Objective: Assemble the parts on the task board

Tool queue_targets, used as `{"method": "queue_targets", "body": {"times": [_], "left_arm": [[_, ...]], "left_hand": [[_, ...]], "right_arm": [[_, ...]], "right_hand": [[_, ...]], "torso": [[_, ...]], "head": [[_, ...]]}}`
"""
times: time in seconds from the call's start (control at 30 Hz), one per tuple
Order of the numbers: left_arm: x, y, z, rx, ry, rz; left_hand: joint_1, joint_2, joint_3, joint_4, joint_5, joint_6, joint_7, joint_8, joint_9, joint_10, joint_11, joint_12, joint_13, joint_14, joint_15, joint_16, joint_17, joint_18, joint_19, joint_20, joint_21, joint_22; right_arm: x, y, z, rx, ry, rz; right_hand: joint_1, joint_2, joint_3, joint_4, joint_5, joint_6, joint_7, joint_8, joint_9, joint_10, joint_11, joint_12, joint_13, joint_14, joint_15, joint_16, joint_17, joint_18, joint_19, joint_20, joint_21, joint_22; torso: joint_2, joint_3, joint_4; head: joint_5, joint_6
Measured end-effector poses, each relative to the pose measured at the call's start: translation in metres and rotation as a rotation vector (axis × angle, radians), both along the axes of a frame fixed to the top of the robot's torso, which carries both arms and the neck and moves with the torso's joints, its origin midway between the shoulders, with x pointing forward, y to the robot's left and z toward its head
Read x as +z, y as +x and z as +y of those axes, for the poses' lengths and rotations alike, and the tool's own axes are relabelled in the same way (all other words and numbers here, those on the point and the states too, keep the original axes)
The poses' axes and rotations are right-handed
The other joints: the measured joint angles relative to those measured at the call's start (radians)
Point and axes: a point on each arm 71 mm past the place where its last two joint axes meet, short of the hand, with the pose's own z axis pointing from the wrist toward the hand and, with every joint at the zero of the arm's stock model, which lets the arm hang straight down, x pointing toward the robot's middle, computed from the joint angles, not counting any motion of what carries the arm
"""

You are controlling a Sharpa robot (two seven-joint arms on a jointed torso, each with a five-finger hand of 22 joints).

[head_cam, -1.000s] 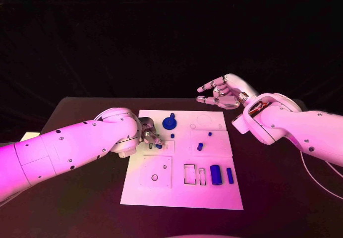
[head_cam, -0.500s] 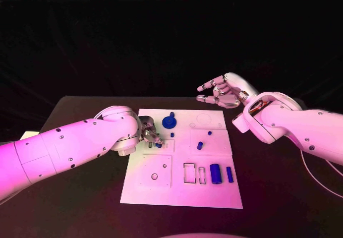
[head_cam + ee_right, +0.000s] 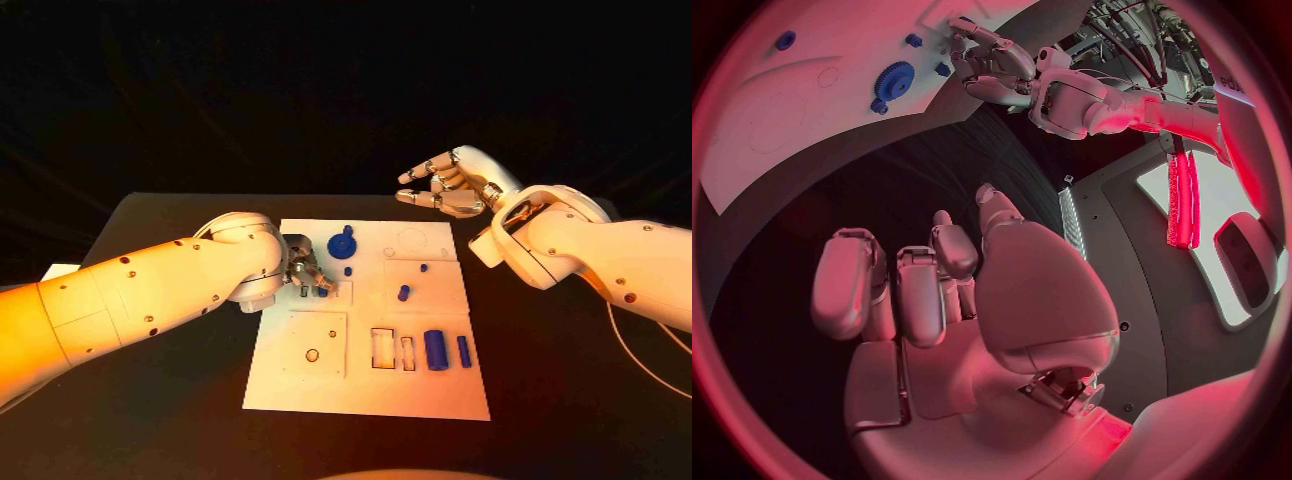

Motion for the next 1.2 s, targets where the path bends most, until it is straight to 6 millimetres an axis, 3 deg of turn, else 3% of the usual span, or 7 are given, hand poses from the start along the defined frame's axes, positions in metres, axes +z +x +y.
{"method": "queue_targets", "body": {"times": [0.37, 0.7, 0.87, 1.07, 1.2], "left_arm": [[0.000, 0.002, 0.000, -0.003, 0.007, 0.006], [0.001, 0.001, 0.005, -0.001, 0.004, 0.005], [0.001, -0.001, 0.017, 0.015, 0.006, -0.003], [0.012, 0.001, 0.025, 0.049, -0.027, -0.034], [0.023, 0.003, 0.032, 0.087, -0.071, -0.054]], "left_hand": [[-0.004, 0.004, -0.076, 0.036, 0.000, 0.002, 0.002, -0.005, -0.002, 0.000, 0.000, 0.004, 0.007, 0.000, 0.000, 0.000, 0.001, 0.000, 0.000, 0.000, 0.000, 0.000], [-0.015, 0.001, -0.197, 0.102, -0.001, 0.010, 0.003, -0.012, -0.003, 0.000, 0.000, 0.011, 0.013, -0.004, -0.004, 0.000, 0.001, 0.000, 0.000, 0.000, 0.000, 0.000], [-0.015, 0.001, -0.265, 0.143, -0.065, 0.010, 0.003, -0.008, -0.002, 0.000, 0.000, 0.011, 0.007, -0.004, -0.004, 0.000, 0.001, 0.000, 0.000, 0.000, 0.000, 0.000], [-0.012, -0.002, -0.339, 0.153, -0.070, -0.012, 0.018, -0.016, -0.009, -0.034, 0.015, -0.040, -0.043, -0.004, -0.004, 0.000, 0.001, 0.000, 0.000, 0.000, -0.040, 0.000], [-0.012, -0.001, -0.408, 0.156, -0.106, -0.020, 0.026, -0.021, -0.019, -0.041, 0.020, -0.048, -0.056, -0.003, -0.003, 0.000, 0.000, 0.000, -0.004, 0.004, -0.047, 0.000]], "right_arm": [[0.000, 0.000, 0.000, 0.001, 0.000, 0.001], [0.000, 0.000, -0.002, -0.002, -0.002, 0.003], [0.000, 0.001, -0.003, -0.004, -0.004, 0.005], [-0.001, 0.003, -0.005, -0.008, -0.007, 0.008], [-0.003, 0.004, -0.005, -0.009, -0.008, 0.012]], "right_hand": [[-0.024, 0.008, -0.028, 0.022, 0.000, 0.000, 0.000, 0.000, 0.001, 0.000, 0.000, 0.000, -0.001, 0.000, 0.000, 0.000, 0.000, 0.000, 0.000, 0.000, 0.000, -0.002], [-0.023, 0.008, -0.035, 0.024, -0.006, 0.000, 0.000, 0.000, 0.002, 0.000, 0.000, 0.000, -0.002, 0.000, 0.000, -0.004, 0.000, 0.000, 0.000, 0.000, -0.004, -0.004], [-0.023, 0.008, -0.043, 0.029, -0.014, 0.000, 0.000, 0.000, 0.002, 0.000, 0.000, 0.000, -0.003, 0.000, 0.000, -0.004, 0.000, 0.000, 0.000, 0.000, -0.004, -0.008], [-0.027, 0.004, -0.051, 0.034, -0.015, 0.000, 0.000, 0.000, 0.003, -0.007, 0.000, -0.004, -0.005, 0.000, 0.000, -0.004, 0.000, 0.016, 0.000, 0.000, -0.008, -0.011], [-0.030, 0.007, -0.054, 0.037, -0.015, 0.000, 0.000, 0.000, 0.003, -0.007, 0.000, -0.004, -0.007, 0.000, 0.000, -0.008, 0.000, 0.016, 0.000, 0.000, -0.008, -0.012]], "torso": [[0.000, 0.0001, -0.0006], [0.000, -0.0012, 0.0006], [0.000, -0.0012, 0.0012], [0.000, -0.0014, 0.0005], [0.000, -0.0017, 0.0005]], "head": [[-0.001, -0.001], [-0.006, 0.000], [-0.012, 0.001], [-0.013, 0.003], [-0.015, 0.005]]}}
